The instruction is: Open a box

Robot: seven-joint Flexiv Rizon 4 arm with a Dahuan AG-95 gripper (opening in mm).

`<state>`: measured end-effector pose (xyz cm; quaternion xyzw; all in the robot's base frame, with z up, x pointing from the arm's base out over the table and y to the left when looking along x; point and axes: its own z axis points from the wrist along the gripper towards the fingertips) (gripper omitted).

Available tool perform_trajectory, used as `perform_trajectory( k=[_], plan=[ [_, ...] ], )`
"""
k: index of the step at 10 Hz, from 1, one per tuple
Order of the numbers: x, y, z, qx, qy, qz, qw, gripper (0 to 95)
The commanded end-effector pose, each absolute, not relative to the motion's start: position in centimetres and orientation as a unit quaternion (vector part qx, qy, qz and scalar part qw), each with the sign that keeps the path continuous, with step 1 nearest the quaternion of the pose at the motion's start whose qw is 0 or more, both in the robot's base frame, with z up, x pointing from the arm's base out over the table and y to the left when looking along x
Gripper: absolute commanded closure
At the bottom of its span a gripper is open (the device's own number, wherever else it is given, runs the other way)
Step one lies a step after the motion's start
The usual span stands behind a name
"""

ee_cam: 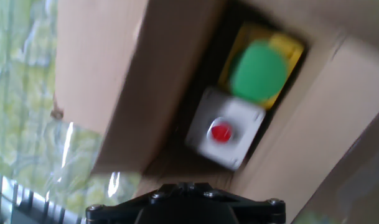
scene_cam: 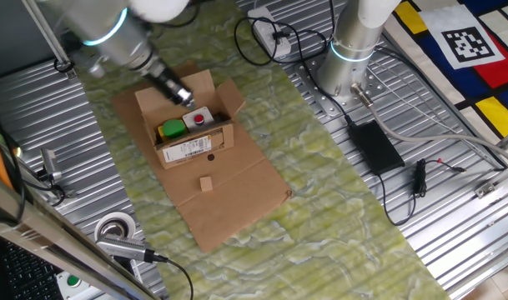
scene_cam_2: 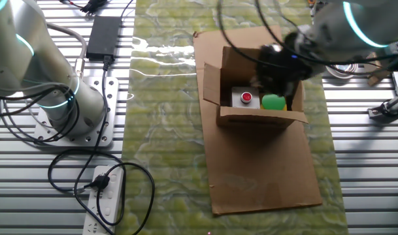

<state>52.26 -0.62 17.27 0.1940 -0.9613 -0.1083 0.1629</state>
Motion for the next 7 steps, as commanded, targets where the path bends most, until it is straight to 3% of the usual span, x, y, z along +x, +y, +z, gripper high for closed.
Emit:
perform_trajectory(
  k=[1,7],
  plan=[
    [54.2,-0.8,16.0,0.191,-0.969,-0.1,0.121,95.0],
    [54.0,-0.9,13.4,0.177,-0.98,-0.08,0.047,95.0]
  ],
)
